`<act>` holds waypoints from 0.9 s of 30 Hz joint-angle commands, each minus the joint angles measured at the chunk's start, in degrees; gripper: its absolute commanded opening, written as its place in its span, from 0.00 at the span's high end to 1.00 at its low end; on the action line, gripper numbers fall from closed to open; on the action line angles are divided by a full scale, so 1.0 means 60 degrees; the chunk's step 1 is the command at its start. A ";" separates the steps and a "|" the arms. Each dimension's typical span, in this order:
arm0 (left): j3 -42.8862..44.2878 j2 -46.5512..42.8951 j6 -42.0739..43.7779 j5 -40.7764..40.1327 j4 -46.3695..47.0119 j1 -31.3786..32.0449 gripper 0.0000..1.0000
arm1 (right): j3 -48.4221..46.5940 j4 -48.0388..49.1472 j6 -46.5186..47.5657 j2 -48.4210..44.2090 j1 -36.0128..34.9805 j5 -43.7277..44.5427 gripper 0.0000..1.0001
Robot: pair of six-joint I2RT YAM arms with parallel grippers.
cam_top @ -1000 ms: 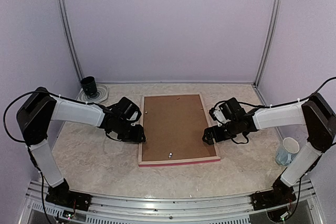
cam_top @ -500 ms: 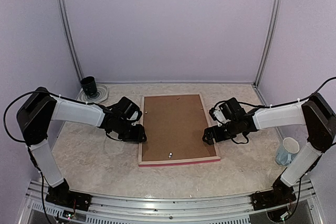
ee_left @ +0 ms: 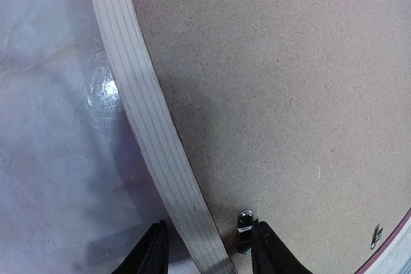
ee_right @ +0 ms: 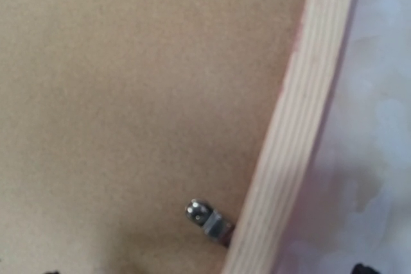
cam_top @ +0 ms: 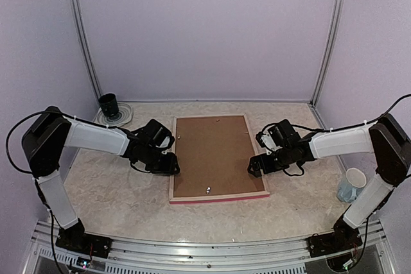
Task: Put the photo into the frame
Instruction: Press the fastener onto the backboard.
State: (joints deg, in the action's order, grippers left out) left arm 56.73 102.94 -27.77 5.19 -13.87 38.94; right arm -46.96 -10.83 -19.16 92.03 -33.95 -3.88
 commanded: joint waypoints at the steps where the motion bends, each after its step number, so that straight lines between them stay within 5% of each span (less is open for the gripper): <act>1: 0.0046 0.0254 0.0018 -0.0181 -0.0062 0.0044 0.57 | 0.0120 0.0067 0.0022 -0.0179 0.0051 0.0051 0.02; 27: -0.0172 0.0068 -0.0263 -0.0355 -0.0018 0.0058 0.75 | 0.0092 0.0036 0.0014 -0.0232 0.0050 -0.0001 0.02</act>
State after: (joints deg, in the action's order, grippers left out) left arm 56.71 103.02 -29.41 4.60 -13.56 38.98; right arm -46.96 -10.83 -19.16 92.03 -33.95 -3.90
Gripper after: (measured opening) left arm 0.259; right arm 0.981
